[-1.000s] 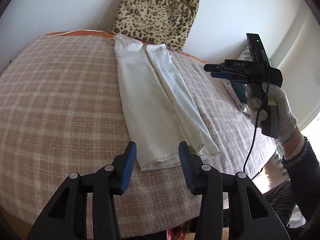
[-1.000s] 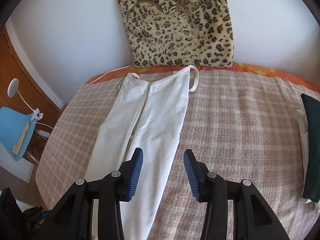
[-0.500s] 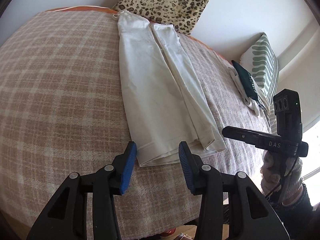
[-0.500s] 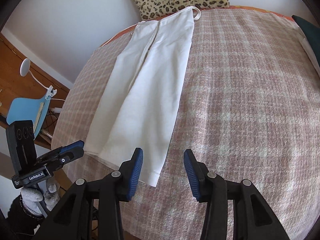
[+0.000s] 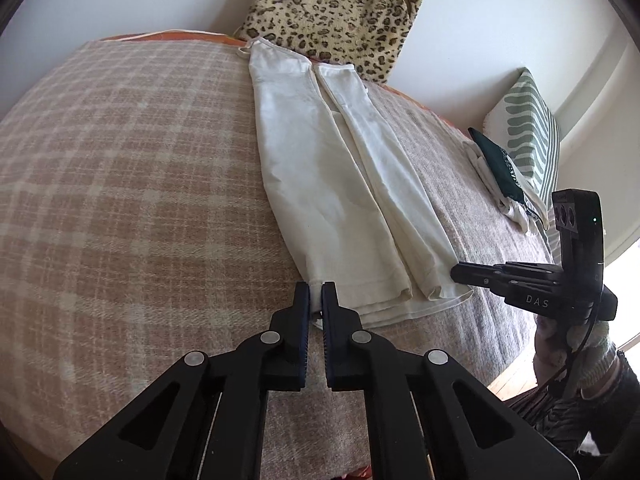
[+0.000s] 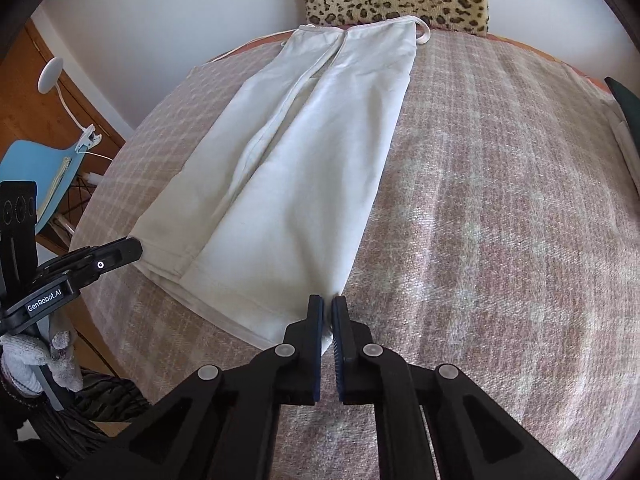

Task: Fold small clothes
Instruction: 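Grasp the hem with both grippers and lift it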

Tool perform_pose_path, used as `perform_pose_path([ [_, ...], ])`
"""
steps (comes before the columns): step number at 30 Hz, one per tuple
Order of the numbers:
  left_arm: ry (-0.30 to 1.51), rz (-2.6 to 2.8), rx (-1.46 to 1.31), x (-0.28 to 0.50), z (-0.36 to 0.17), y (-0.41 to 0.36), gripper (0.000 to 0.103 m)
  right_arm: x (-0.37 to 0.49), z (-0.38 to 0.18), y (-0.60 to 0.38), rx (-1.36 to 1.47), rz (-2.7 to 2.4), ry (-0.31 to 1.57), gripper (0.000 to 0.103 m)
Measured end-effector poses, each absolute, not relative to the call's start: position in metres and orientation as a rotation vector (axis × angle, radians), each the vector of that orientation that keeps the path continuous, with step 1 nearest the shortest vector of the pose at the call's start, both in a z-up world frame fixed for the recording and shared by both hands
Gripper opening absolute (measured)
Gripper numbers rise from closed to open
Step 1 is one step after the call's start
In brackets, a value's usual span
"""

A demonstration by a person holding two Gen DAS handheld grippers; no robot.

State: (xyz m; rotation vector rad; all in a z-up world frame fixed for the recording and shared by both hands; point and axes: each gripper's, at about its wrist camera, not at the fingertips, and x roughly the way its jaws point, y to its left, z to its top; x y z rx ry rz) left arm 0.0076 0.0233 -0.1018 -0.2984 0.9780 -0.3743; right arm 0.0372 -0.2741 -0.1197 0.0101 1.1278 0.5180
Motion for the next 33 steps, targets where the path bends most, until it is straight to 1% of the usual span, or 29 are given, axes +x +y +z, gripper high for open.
perform_pose_path([
  [5,0.998,-0.395,-0.305,0.004,-0.107,0.023,0.005,0.035,-0.116,-0.274,-0.004,0.513,1.125,0.0],
  [8,1.043,-0.377,-0.295,0.007,-0.109,0.018,0.014,0.03,-0.106,-0.273,-0.04,0.517,1.098,0.0],
  [9,1.042,-0.365,-0.291,0.008,-0.108,0.018,0.014,0.028,-0.102,-0.271,-0.089,0.499,1.079,0.0],
  [11,1.02,-0.346,-0.281,0.007,-0.102,0.02,0.014,0.025,-0.099,-0.267,-0.181,0.468,1.06,0.003],
  [12,1.006,-0.338,-0.281,0.005,-0.099,0.021,0.015,0.024,-0.097,-0.269,-0.183,0.447,1.046,0.005],
  [13,0.993,-0.333,-0.282,0.005,-0.095,0.023,0.015,0.025,-0.096,-0.271,-0.17,0.444,1.039,0.012],
  [14,0.973,-0.326,-0.282,0.004,-0.09,0.024,0.015,0.025,-0.093,-0.273,-0.147,0.453,1.028,0.017],
  [15,0.949,-0.326,-0.273,0.003,-0.086,0.025,0.015,0.024,-0.089,-0.274,-0.121,0.468,1.001,0.019],
  [19,0.908,-0.342,-0.217,0.007,-0.076,0.016,0.015,0.023,-0.078,-0.259,-0.098,0.542,0.916,0.019],
  [24,0.933,-0.357,-0.21,0.016,-0.079,0.012,0.015,0.022,-0.085,-0.216,-0.168,0.632,0.892,0.017],
  [26,0.946,-0.374,-0.203,0.02,-0.083,0.01,0.015,0.02,-0.092,-0.202,-0.207,0.667,0.905,0.017],
  [27,0.956,-0.377,-0.196,0.021,-0.085,0.009,0.015,0.02,-0.097,-0.196,-0.223,0.688,0.93,0.016],
  [30,0.982,-0.374,-0.144,0.023,-0.091,0.008,0.015,0.019,-0.112,-0.192,-0.212,0.75,1.02,0.016],
  [31,0.987,-0.37,-0.141,0.024,-0.092,0.011,0.015,0.016,-0.111,-0.193,-0.22,0.759,1.011,0.016],
  [32,0.993,-0.369,-0.152,0.025,-0.093,0.014,0.017,0.014,-0.11,-0.194,-0.231,0.776,1.017,0.016],
  [33,1.001,-0.362,-0.17,0.026,-0.094,0.019,0.032,0.013,-0.108,-0.198,-0.218,0.792,1.023,0.017],
])
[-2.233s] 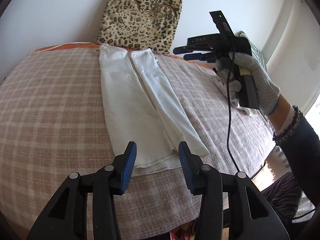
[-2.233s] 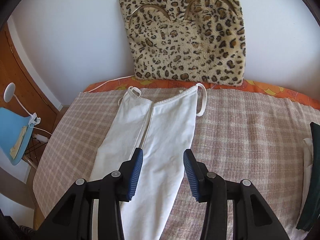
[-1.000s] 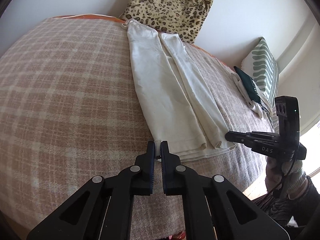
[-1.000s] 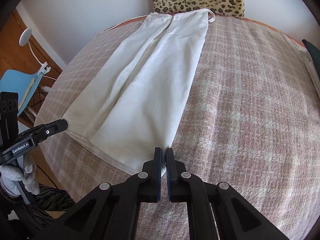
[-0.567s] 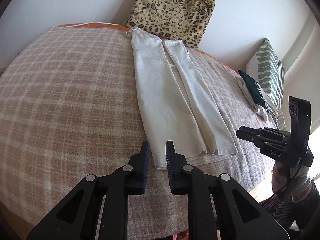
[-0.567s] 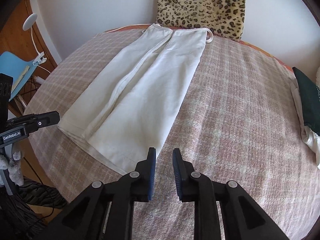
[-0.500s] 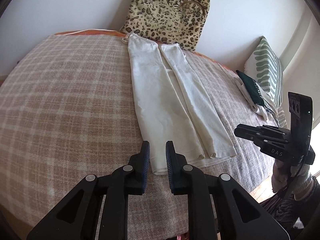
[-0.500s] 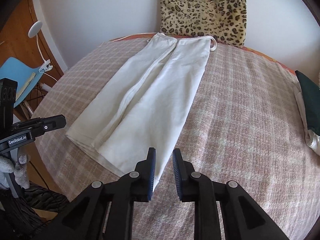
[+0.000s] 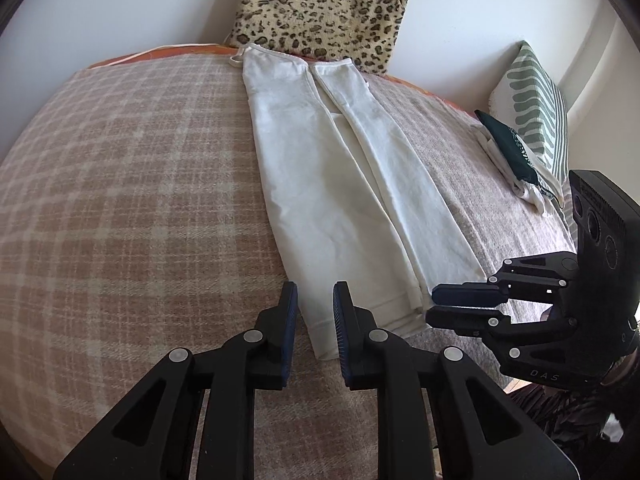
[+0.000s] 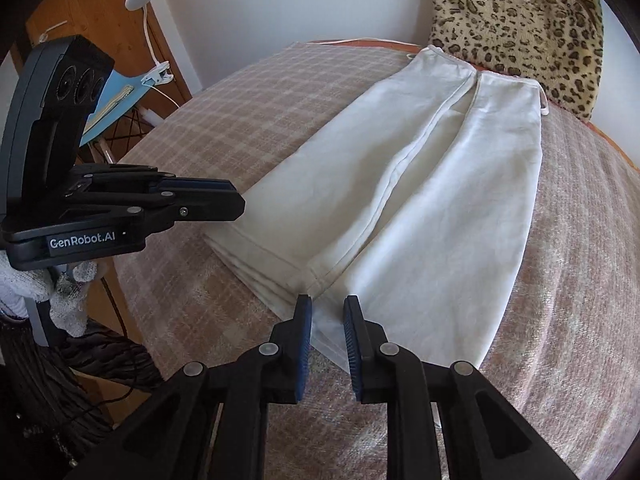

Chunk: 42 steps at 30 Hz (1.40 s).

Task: Fold small clothes
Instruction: 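Grasp the hem with both grippers and lift it, then fold the held hem with both grippers toward the straps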

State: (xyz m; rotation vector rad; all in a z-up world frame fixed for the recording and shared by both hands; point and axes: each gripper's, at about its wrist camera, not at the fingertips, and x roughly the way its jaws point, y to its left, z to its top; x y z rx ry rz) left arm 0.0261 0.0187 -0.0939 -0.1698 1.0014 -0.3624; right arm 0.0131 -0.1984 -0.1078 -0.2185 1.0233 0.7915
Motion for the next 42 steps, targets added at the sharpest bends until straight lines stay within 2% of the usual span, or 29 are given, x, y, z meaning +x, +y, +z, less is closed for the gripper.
perform_pose_path([
  [2,1.018,-0.341,-0.215,0.026,-0.096,0.027,0.053,0.013,-0.104,-0.214,-0.147,0.802,1.039,0.017],
  [3,1.02,-0.347,-0.236,0.026,-0.097,0.03,0.053,0.013,-0.101,-0.224,-0.106,0.796,1.035,0.021],
  [4,1.025,-0.357,-0.247,0.026,-0.099,0.032,0.053,0.015,-0.099,-0.235,-0.076,0.774,1.022,0.031],
  [7,1.027,-0.374,-0.25,0.024,-0.101,0.032,0.053,0.02,-0.097,-0.262,-0.021,0.66,0.996,0.037],
  [10,1.056,-0.391,-0.277,0.025,-0.107,0.03,0.048,0.032,-0.105,-0.289,0.106,0.608,1.051,0.037],
  [11,1.065,-0.397,-0.298,0.025,-0.109,0.03,0.044,0.035,-0.11,-0.295,0.155,0.614,1.078,0.037],
  [14,1.069,-0.41,-0.348,0.026,-0.11,0.033,0.041,0.039,-0.121,-0.304,0.282,0.675,1.14,0.037],
  [20,1.084,-0.424,-0.409,0.024,-0.115,0.037,0.021,0.038,-0.127,-0.303,0.336,0.709,1.15,0.037],
  [23,1.115,-0.44,-0.453,0.024,-0.121,0.039,0.009,0.041,-0.129,-0.298,0.361,0.708,1.146,0.029],
  [25,1.109,-0.442,-0.445,0.023,-0.12,0.039,0.007,0.041,-0.13,-0.298,0.347,0.706,1.14,0.017],
  [28,1.098,-0.452,-0.45,0.022,-0.116,0.039,0.005,0.044,-0.133,-0.3,0.364,0.708,1.138,0.006],
  [42,1.013,-0.5,-0.568,0.04,-0.085,0.04,0.004,0.062,-0.112,-0.329,0.667,0.801,1.048,0.003],
])
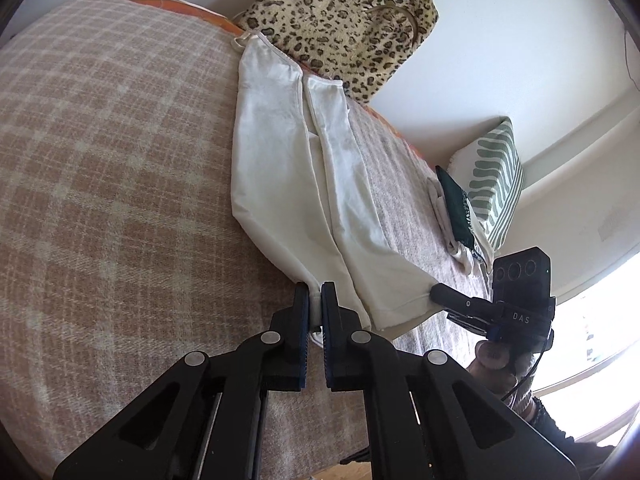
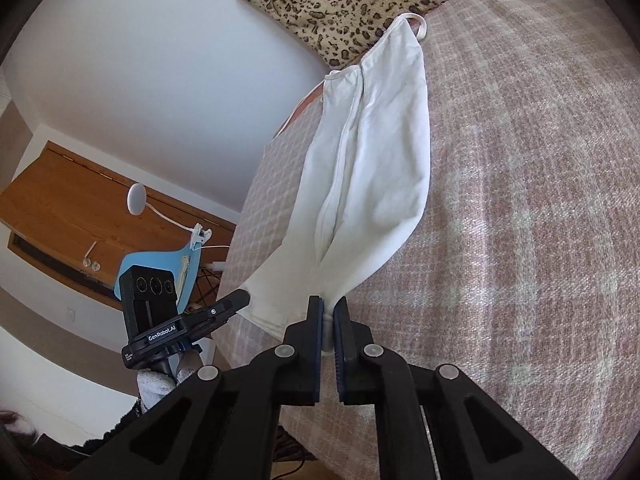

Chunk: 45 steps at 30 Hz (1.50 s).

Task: Fold small clothes
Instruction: 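Fold the held hem with both grippers toward the straps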

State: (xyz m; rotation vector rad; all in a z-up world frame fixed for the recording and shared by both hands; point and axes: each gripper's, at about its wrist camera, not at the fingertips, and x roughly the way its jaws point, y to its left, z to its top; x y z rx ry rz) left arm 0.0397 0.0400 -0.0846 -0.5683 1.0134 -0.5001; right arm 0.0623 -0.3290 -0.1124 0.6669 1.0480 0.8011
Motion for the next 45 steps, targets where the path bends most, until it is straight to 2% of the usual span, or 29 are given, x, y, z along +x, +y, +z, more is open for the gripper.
perform_pose_path([
  [17,0.938,-0.4,-0.605,0.115,-0.071,0.04,0.004,0.132,-0.096,-0.331,0.757,0.708,0.996,0.003],
  [38,1.017,-0.307,-0.588,0.166,-0.104,0.038,0.004,0.193,-0.136,-0.316,0.785,0.57,1.09,0.004],
  [40,1.018,-0.293,-0.576,0.167,-0.103,0.038,0.005,0.193,-0.131,-0.314,0.753,0.578,1.082,0.01],
  [41,1.021,-0.283,-0.561,0.167,-0.101,0.037,0.01,0.192,-0.127,-0.313,0.733,0.583,1.077,0.014],
  [43,1.003,-0.265,-0.542,0.165,-0.094,0.039,0.013,0.191,-0.118,-0.313,0.692,0.581,1.061,0.046],
  [45,0.967,-0.261,-0.524,0.163,-0.084,0.042,0.018,0.186,-0.107,-0.314,0.658,0.583,1.016,0.046],
])
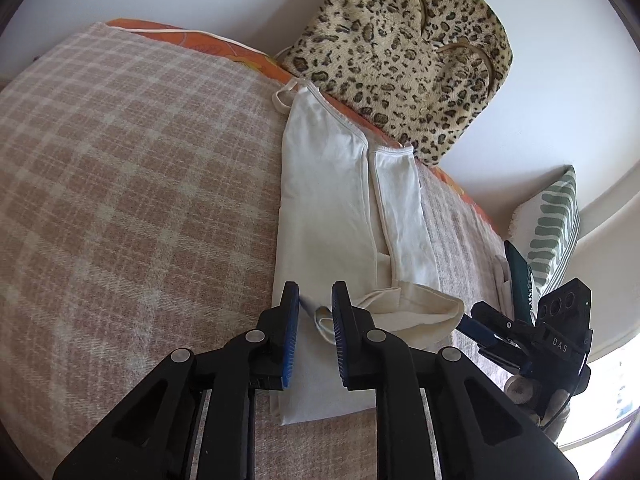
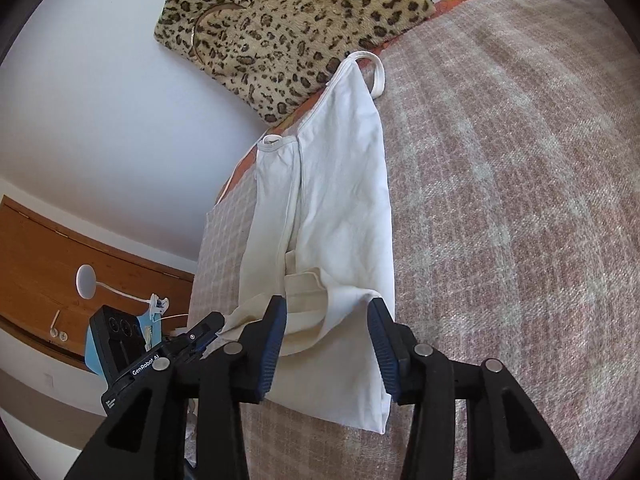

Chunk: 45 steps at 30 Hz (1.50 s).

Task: Fold small clothes
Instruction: 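Fold the held hem with both grippers toward the straps, then open both grippers and release the folded hem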

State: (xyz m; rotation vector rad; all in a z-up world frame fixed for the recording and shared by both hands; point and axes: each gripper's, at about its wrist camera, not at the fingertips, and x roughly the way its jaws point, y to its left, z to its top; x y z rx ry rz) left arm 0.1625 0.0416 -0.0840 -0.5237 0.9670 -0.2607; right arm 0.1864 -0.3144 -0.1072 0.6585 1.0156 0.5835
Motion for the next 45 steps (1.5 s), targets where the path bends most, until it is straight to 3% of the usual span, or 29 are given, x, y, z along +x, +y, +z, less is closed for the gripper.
perform_pose_path([
  [2,0.934,-0.272,-0.503,0.158,-0.073,0.042,0.019,0.18,-0.096,-0.312,0.596,0.606,0.973,0.042],
  [4,0.907,-0.308,-0.468,0.152,-0.064,0.039,0.019,0.173,-0.085,-0.302,0.499,0.645,0.948,0.027],
  [9,0.913,-0.418,-0.369,0.135,-0.056,0.015,0.019,0.154,-0.081,-0.263,0.276,0.792,0.961,0.018],
  [15,1.04,-0.473,-0.361,0.139,-0.088,-0.01,0.019,0.16,-0.103,-0.243,0.19,0.806,1.024,0.018],
  [26,1.008,-0.33,-0.293,0.182,-0.101,-0.011,0.019,0.208,-0.114,-0.259,0.167,0.539,0.998,0.021],
  [31,0.995,-0.284,-0.26,0.192,-0.104,0.0,0.019,0.21,-0.115,-0.271,0.148,0.469,0.999,0.018],
  [36,0.962,-0.241,-0.271,0.195,-0.092,0.013,0.019,0.211,-0.109,-0.289,0.188,0.409,0.992,0.023],
  [40,0.941,-0.23,-0.278,0.197,-0.083,0.022,0.019,0.207,-0.096,-0.298,0.216,0.429,0.951,0.035],
  [43,0.924,-0.241,-0.329,0.2,-0.078,0.032,0.03,0.207,-0.089,-0.299,0.246,0.466,0.935,0.039],
  [45,0.916,-0.255,-0.36,0.204,-0.075,0.037,0.044,0.209,-0.086,-0.298,0.255,0.486,0.927,0.044],
])
